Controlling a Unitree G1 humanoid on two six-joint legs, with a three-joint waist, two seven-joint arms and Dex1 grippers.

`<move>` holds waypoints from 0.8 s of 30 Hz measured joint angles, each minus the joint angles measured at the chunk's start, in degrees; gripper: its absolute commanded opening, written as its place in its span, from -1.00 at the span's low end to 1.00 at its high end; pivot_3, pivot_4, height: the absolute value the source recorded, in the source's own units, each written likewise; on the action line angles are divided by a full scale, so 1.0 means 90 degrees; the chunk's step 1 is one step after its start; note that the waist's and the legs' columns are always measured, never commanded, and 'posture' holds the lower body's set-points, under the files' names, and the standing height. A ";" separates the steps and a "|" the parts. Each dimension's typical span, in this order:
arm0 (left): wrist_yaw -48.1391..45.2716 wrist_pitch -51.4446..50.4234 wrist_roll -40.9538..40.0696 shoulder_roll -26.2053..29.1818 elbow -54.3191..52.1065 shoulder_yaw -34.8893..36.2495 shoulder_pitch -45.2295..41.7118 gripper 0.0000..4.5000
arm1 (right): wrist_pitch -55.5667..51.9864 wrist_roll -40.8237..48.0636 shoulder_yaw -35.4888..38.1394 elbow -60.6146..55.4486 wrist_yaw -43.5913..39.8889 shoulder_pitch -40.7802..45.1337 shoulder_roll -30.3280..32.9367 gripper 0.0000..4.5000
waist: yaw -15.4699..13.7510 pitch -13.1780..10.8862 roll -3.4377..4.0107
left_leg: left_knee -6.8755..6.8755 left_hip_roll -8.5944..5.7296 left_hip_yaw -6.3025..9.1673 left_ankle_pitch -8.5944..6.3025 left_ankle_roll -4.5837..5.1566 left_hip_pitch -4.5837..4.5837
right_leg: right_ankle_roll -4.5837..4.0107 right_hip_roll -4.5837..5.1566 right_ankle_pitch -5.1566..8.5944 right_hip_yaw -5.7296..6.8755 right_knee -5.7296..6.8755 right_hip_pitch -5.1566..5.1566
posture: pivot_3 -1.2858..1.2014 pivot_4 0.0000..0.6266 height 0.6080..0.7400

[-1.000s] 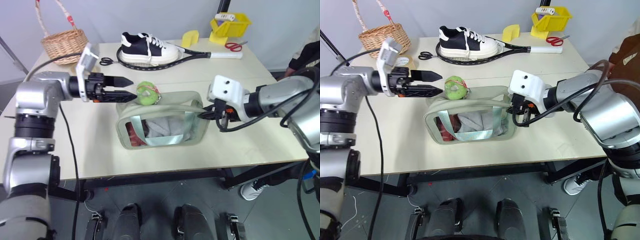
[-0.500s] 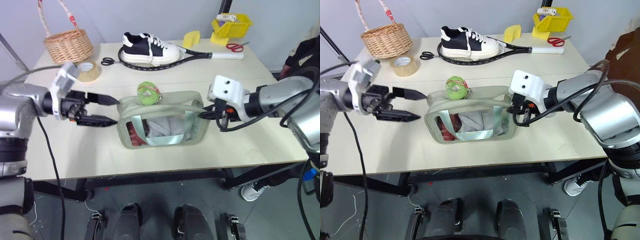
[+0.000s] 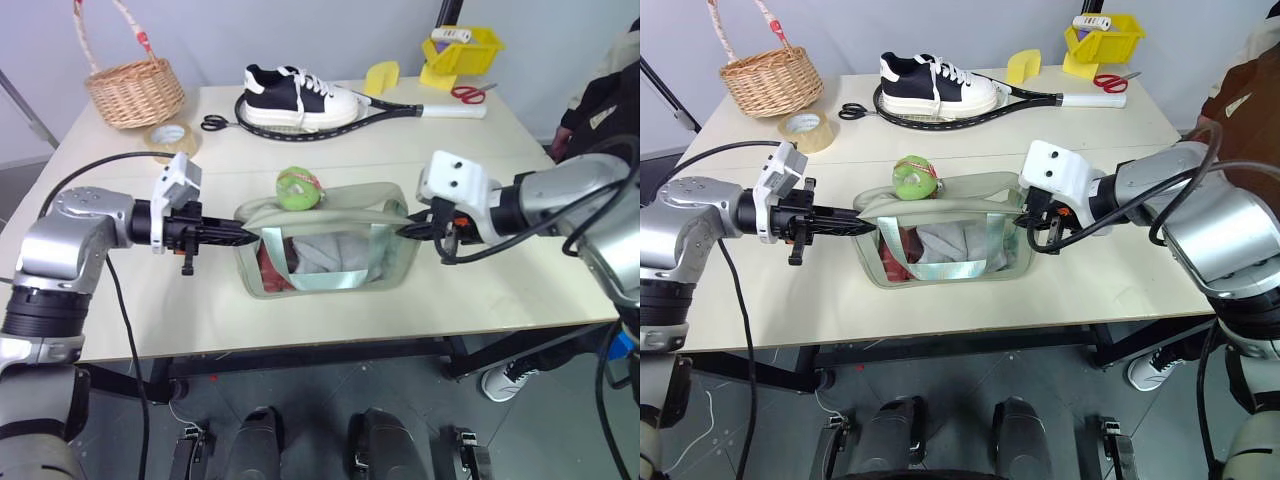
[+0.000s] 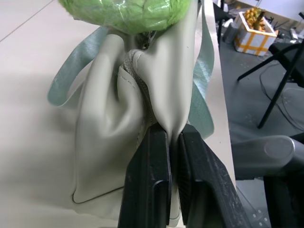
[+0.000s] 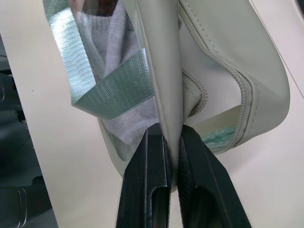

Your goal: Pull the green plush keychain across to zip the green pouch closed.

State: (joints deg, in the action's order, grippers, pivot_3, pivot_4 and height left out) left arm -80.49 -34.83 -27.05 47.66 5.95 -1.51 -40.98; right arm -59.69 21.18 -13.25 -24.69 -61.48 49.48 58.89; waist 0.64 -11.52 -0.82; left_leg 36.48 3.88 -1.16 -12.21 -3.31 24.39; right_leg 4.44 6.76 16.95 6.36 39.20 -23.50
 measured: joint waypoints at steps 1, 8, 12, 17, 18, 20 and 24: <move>0.0025 0.0023 0.0021 -0.0019 -0.0019 -0.0005 0.0000 -1.00 | 0.0006 0.0086 0.0075 -0.0014 -0.0082 -0.0050 0.0043 -0.02 | -0.0009 0.0000 0.0000 | 0.0000 0.0000 0.0000 0.0000 0.0000 0.0000 | 0.0000 0.0000 0.0000 0.0000 0.0000 0.0001 | 0.03 -0.52 1.00; 0.0173 0.0016 0.0042 -0.0084 -0.0089 -0.0008 0.0014 -1.00 | 0.0291 0.1002 0.1147 0.0295 -0.0419 0.0693 -0.0452 0.97 | 0.0036 0.0000 0.0000 | 0.0003 0.0001 0.0000 0.0000 0.0000 -0.0010 | -0.0004 -0.0001 -0.0004 -0.0001 0.0001 0.0005 | 0.03 -0.52 1.00; 0.0234 0.0015 0.0038 -0.0141 -0.0212 -0.0049 0.0032 -1.00 | 0.0421 0.0706 0.0512 0.0812 0.0191 0.1623 -0.1601 0.97 | 0.0032 0.0002 0.0001 | -0.0001 0.0006 0.0001 0.0000 0.0000 -0.0013 | -0.0007 -0.0007 -0.0006 -0.0002 0.0005 0.0006 | 0.03 -0.52 1.00; 0.0340 -0.0077 0.0005 -0.0162 -0.0369 -0.0046 0.0054 -1.00 | 0.0400 0.0000 -0.0652 0.1958 0.0744 0.2184 -0.2617 0.74 | -0.0027 0.0001 0.0001 | 0.0004 0.0005 0.0000 0.0001 0.0000 0.0006 | -0.0005 -0.0006 -0.0007 0.0000 0.0000 -0.0002 | 0.03 -0.52 1.00; 0.0349 -0.0094 0.0001 -0.0160 -0.0381 -0.0041 0.0059 -1.00 | 0.0408 -0.0079 -0.0797 0.2048 0.0735 0.2240 -0.2666 0.59 | -0.0034 0.0002 0.0001 | 0.0005 0.0004 -0.0001 0.0000 0.0000 0.0008 | -0.0003 -0.0006 -0.0008 0.0000 -0.0005 -0.0002 | 0.03 -0.52 1.00; 0.0359 -0.0110 -0.0019 -0.0156 -0.0432 -0.0029 0.0083 -1.00 | 0.0457 -0.0231 -0.1004 0.2172 0.0686 0.2285 -0.2672 0.15 | -0.0024 0.0002 0.0001 | 0.0006 0.0003 -0.0003 0.0000 0.0002 0.0011 | 0.0001 -0.0005 -0.0010 -0.0001 -0.0014 0.0000 | 0.03 -0.52 1.00; 0.0372 -0.0125 -0.0044 -0.0104 -0.0435 0.0020 0.0144 -1.00 | 0.0579 -0.0352 -0.1183 0.2273 0.0458 0.2288 -0.2650 -0.82 | 0.0007 0.0002 0.0001 | 0.0003 0.0004 -0.0003 -0.0001 0.0002 0.0003 | 0.0002 -0.0006 -0.0010 -0.0001 -0.0007 -0.0001 | 0.03 -0.52 1.00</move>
State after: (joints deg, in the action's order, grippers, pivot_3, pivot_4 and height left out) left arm -77.14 -35.96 -27.44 46.72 2.04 -1.34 -39.69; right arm -54.48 18.01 -23.89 -4.24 -57.36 70.07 35.04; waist 0.70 -11.51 -0.81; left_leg 36.51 3.91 -1.19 -12.21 -3.29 24.42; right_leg 4.46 6.71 16.86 6.36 39.13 -23.51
